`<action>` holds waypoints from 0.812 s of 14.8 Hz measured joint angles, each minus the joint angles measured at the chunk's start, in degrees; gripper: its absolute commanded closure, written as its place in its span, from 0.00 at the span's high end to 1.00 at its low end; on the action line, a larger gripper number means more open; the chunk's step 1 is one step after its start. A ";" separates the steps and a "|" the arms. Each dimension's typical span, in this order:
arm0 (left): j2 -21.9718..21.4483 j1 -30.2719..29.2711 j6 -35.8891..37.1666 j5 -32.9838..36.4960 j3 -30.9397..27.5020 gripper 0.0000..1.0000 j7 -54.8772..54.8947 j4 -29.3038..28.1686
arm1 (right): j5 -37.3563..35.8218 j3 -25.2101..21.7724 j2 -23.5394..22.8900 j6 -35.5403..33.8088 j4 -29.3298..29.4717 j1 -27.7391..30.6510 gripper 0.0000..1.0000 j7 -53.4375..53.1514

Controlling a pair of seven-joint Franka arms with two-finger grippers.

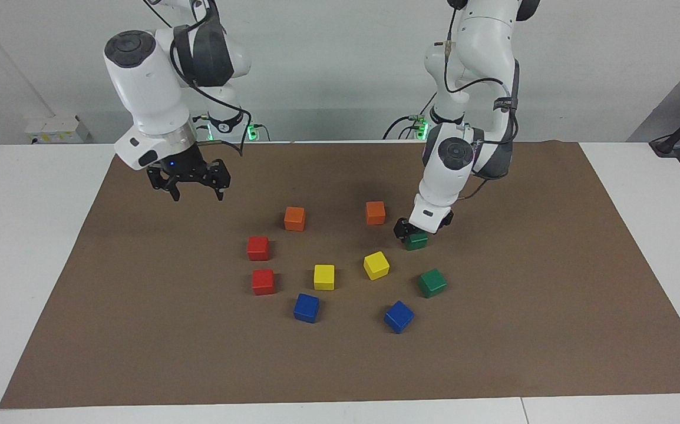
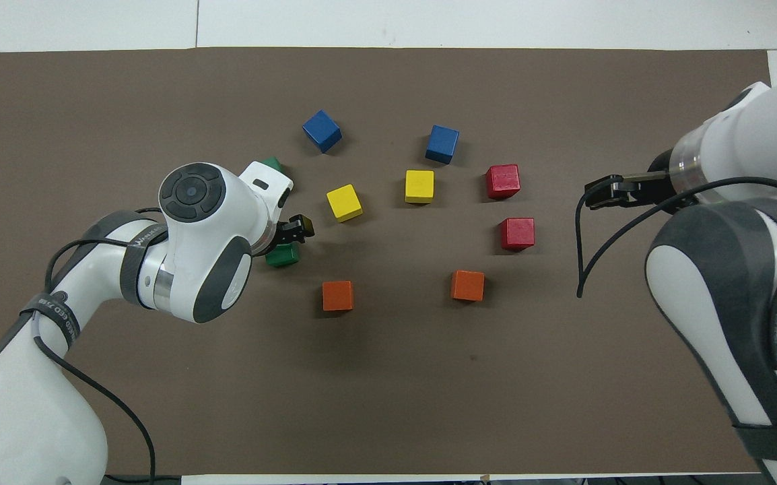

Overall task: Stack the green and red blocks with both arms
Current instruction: 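Grasp the green cube with the left gripper while the right gripper reaches red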

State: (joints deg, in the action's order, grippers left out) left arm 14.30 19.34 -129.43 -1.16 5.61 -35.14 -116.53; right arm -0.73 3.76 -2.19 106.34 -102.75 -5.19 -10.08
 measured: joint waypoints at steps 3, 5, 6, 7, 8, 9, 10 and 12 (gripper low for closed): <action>0.14 0.00 -1.47 0.00 0.00 1.00 0.00 -1.10 | 0.00 0.01 -2.08 2.56 -0.71 -1.19 1.00 -0.82; 0.15 0.00 -2.21 0.00 0.00 1.00 0.00 -1.53 | 0.33 0.03 -3.43 4.13 -0.80 -2.01 1.00 -1.62; 0.15 0.00 -2.62 0.00 0.00 0.97 0.00 -1.80 | 0.72 0.05 -4.07 4.66 -0.87 -2.60 1.00 -2.21; 0.15 0.00 -2.84 0.00 0.00 0.92 0.00 -1.99 | 0.91 0.09 -4.69 5.03 -1.07 -3.21 1.00 -2.67; 0.15 0.00 -3.03 0.00 0.00 0.89 -0.02 -2.13 | 1.08 0.09 -5.21 5.65 -1.58 -3.72 1.00 -3.02; 0.15 0.00 -3.18 0.00 0.00 0.78 -0.02 -2.26 | 1.19 0.10 -5.59 6.67 -2.51 -4.04 1.00 -3.13; 0.16 0.00 -3.28 0.00 0.00 0.57 -0.02 -2.35 | 1.25 0.10 -5.84 7.49 -3.59 -4.18 1.00 -3.14; 0.15 0.01 -3.32 0.00 0.00 0.01 -0.04 -2.37 | 1.30 0.08 -6.05 8.29 -5.40 -4.19 1.00 -3.14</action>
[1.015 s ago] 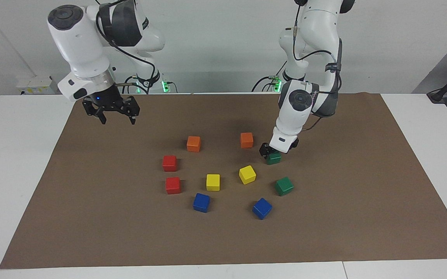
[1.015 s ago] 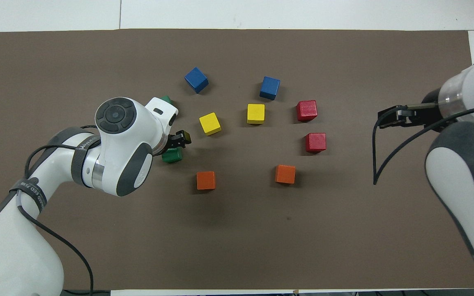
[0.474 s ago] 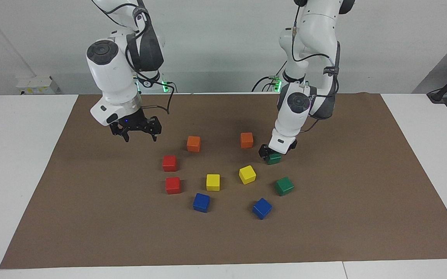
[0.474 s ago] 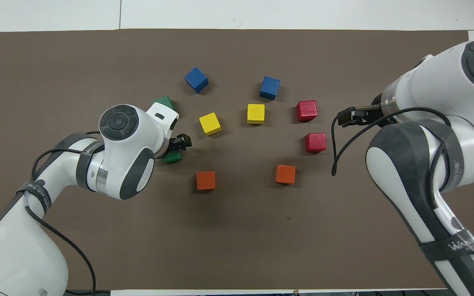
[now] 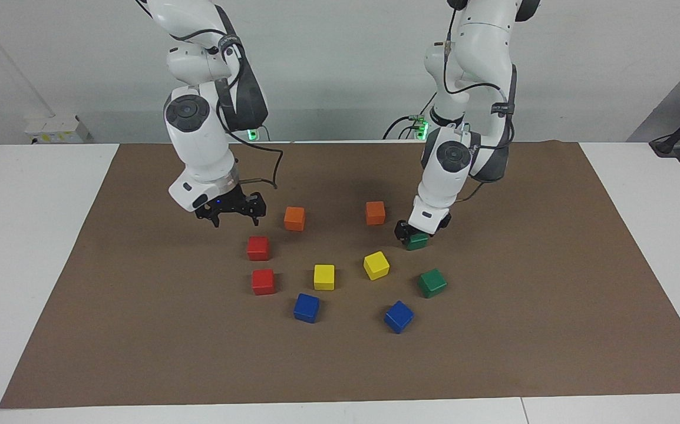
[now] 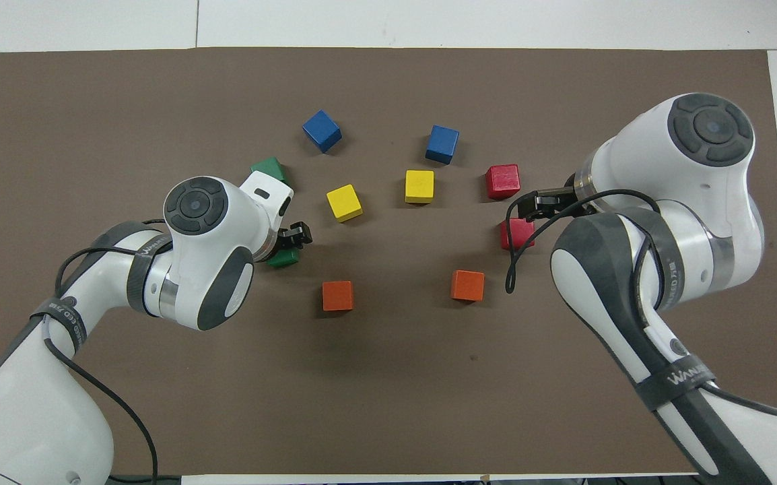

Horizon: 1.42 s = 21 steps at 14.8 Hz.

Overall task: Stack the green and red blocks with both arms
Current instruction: 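Carry the green cube with the left gripper while the right gripper grasps red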

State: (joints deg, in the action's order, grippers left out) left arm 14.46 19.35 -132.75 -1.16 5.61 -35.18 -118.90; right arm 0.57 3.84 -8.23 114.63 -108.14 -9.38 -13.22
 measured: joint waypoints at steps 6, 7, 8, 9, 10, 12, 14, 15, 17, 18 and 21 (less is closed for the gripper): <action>-0.41 -0.76 6.17 0.03 -1.00 0.00 0.75 4.71 | 0.36 0.07 -0.34 1.62 -1.93 -0.59 1.00 -0.01; -0.68 -1.82 7.71 0.04 -1.26 0.00 2.41 6.08 | 0.38 0.08 -0.52 2.72 -2.51 -0.90 1.00 -0.07; -0.98 -3.41 8.69 0.05 -1.39 0.00 4.98 6.96 | 0.38 0.08 -0.69 4.02 -3.28 -1.15 1.00 -0.12; -1.21 -5.34 9.14 0.05 -1.50 0.00 8.00 7.36 | 0.39 0.08 -0.91 5.11 -3.93 -1.45 1.00 -0.16; -1.32 -7.56 9.28 0.05 -1.60 0.00 11.50 7.50 | 0.39 0.09 -1.23 5.95 -4.40 -1.70 1.00 -0.27; -1.34 -12.01 9.31 0.05 -1.74 0.00 18.80 7.55 | 0.40 0.09 -2.03 7.58 -4.69 -2.17 1.00 -0.83; -1.34 -16.00 9.30 0.05 -1.83 0.00 25.31 7.79 | 0.40 0.10 -2.73 8.40 -4.72 -2.60 1.00 -1.05; -1.34 -17.71 9.29 0.05 -1.85 0.00 27.80 8.01 | 0.40 0.10 -3.02 9.02 -4.75 -2.68 1.00 -1.06; -1.34 -20.49 9.15 0.05 -1.87 0.00 31.54 8.34 | 0.41 0.10 -3.69 10.25 -4.81 -2.74 1.00 -1.08; -1.34 -21.53 8.98 0.05 -1.88 0.00 33.01 8.35 | 0.41 0.09 -4.07 10.76 -4.83 -2.74 1.00 -1.08; -1.27 -23.54 8.50 0.16 -1.87 0.00 35.64 8.35 | 0.41 0.09 -5.15 12.50 -5.21 -2.74 1.00 -1.08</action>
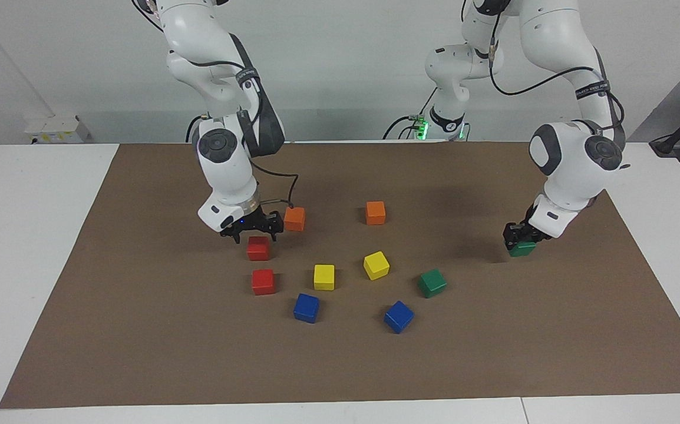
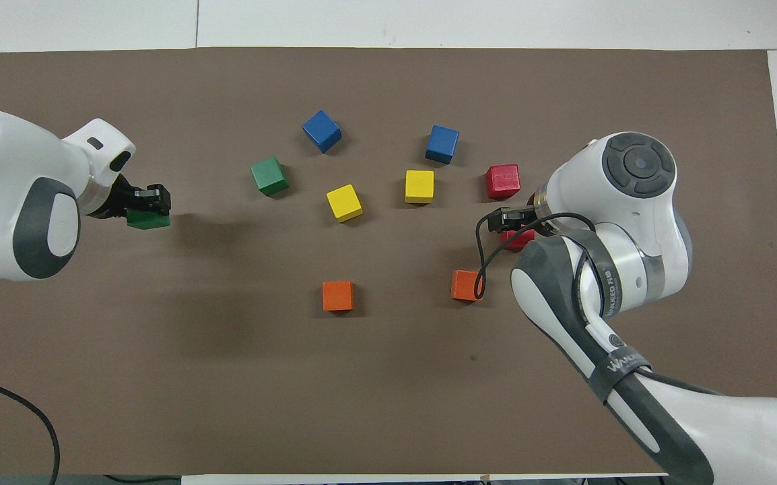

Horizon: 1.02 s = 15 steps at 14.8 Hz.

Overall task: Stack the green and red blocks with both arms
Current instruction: 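Carry the green cube with the left gripper while the right gripper grasps red, then set down the green cube with the left gripper while the right gripper carries red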

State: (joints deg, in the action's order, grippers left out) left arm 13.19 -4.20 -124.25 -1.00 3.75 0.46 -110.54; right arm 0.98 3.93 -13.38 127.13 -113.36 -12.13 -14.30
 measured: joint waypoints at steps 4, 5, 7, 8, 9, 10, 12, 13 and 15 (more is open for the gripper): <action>2.04 -1.56 -3.09 1.70 -0.02 0.00 1.93 -0.03 | 0.00 -0.13 -0.48 2.04 -1.69 0.08 1.00 0.00; 2.79 -1.88 -3.87 1.86 -0.02 0.00 1.98 -0.03 | 0.00 -0.18 -0.48 2.19 -2.08 0.15 1.00 0.00; 3.92 -2.43 -4.51 1.89 -0.01 0.00 2.22 -0.03 | 0.00 -0.19 -0.48 2.20 -2.63 0.30 1.00 0.00; 4.21 -2.55 -4.55 1.89 -0.01 0.00 2.30 -0.03 | 0.00 -0.20 -0.48 2.20 -2.87 0.33 1.00 0.00; 4.32 -2.57 -4.55 1.89 0.00 0.00 2.32 -0.03 | 0.00 -0.20 -0.48 2.20 -3.09 0.33 1.00 0.00; 4.32 -2.57 -4.55 1.89 0.08 0.00 2.33 -0.03 | 0.00 -0.20 -0.48 2.21 -3.25 0.33 1.00 0.00; 4.33 -2.57 -4.55 1.89 0.20 0.00 2.33 -0.03 | 0.00 -0.20 -0.48 2.70 -3.63 0.33 1.00 0.00; 4.33 -2.57 -4.56 1.89 0.20 0.00 2.33 -0.05 | 0.00 -0.20 -0.50 3.66 -3.91 0.33 1.00 0.00; 4.35 -2.57 -4.77 1.90 0.23 0.00 2.33 -0.26 | 0.00 -0.20 -0.73 5.14 -4.51 0.33 1.00 0.00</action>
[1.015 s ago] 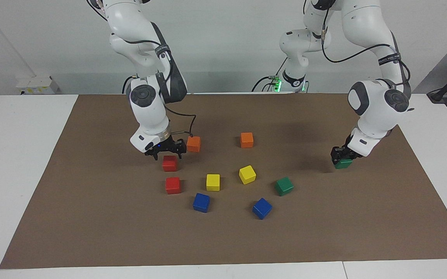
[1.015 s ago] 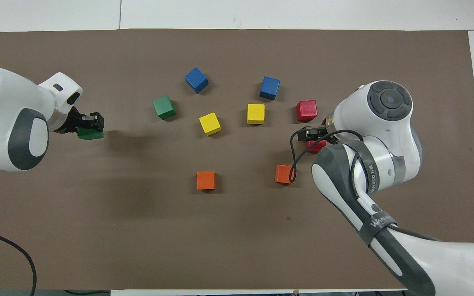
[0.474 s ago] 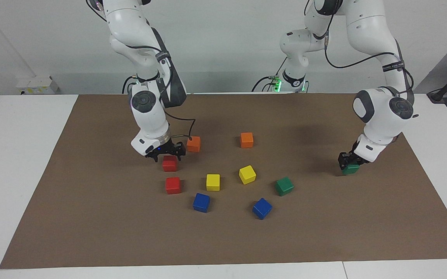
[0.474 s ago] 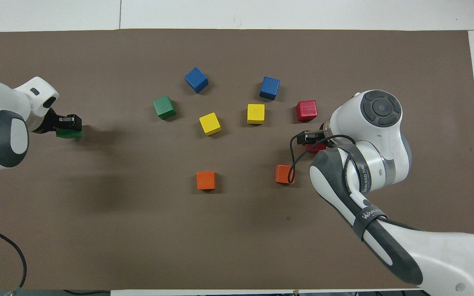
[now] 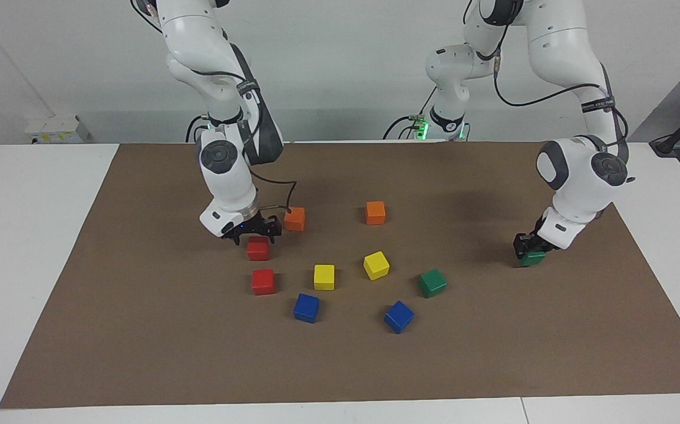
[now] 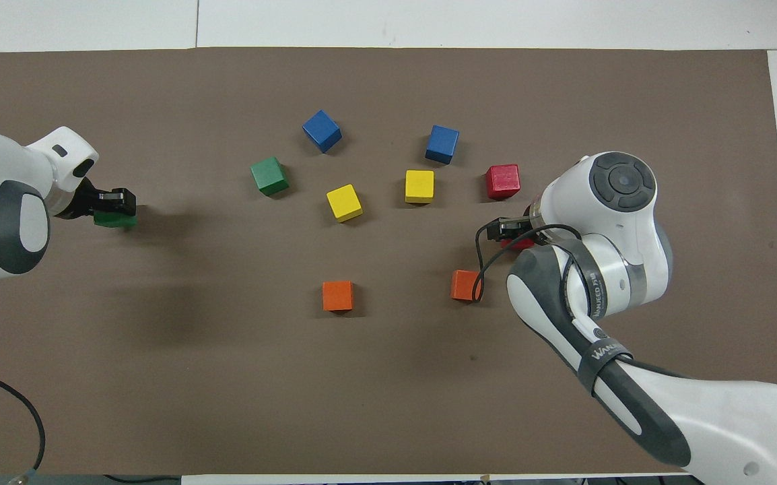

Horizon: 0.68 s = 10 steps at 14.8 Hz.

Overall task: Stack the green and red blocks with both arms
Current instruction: 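Set down the green cube with the left gripper while the right gripper carries red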

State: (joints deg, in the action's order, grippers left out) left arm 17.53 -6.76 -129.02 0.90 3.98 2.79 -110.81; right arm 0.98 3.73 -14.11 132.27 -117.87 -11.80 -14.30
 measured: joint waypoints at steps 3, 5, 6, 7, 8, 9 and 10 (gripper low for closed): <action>0.15 0.00 -1.75 0.00 0.02 0.01 0.00 -1.34 | 0.00 0.01 -0.88 1.76 -0.49 -0.04 1.00 0.00; 0.30 0.00 -2.13 0.00 0.02 0.20 0.00 -1.80 | 0.00 0.05 -2.00 3.88 -0.59 -0.21 1.00 0.00; 0.33 0.00 -2.20 0.00 0.02 0.49 0.00 -1.92 | 0.00 0.05 -2.67 4.79 -0.61 -0.33 1.00 0.00; 0.33 0.00 -2.26 0.01 0.02 0.96 0.00 -1.99 | 0.00 0.07 -3.21 5.41 -0.61 -0.41 0.69 0.00; 0.33 0.00 -2.37 0.01 0.02 1.00 0.00 -2.00 | 0.00 0.07 -3.50 5.55 -0.60 -0.45 0.33 0.00; 0.33 -0.01 -2.52 0.01 0.02 1.00 0.01 -2.00 | 0.00 0.07 -3.60 5.55 -0.58 -0.46 0.00 0.00; 0.33 -0.01 -2.69 0.01 0.02 1.00 0.02 -2.00 | 0.00 0.07 -3.60 5.54 -0.44 -0.46 0.00 0.00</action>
State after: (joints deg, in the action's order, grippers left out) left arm 17.86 -6.77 -131.72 0.91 4.00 2.81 -112.81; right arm 0.98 3.80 -17.71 137.81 -118.31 -12.26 -14.30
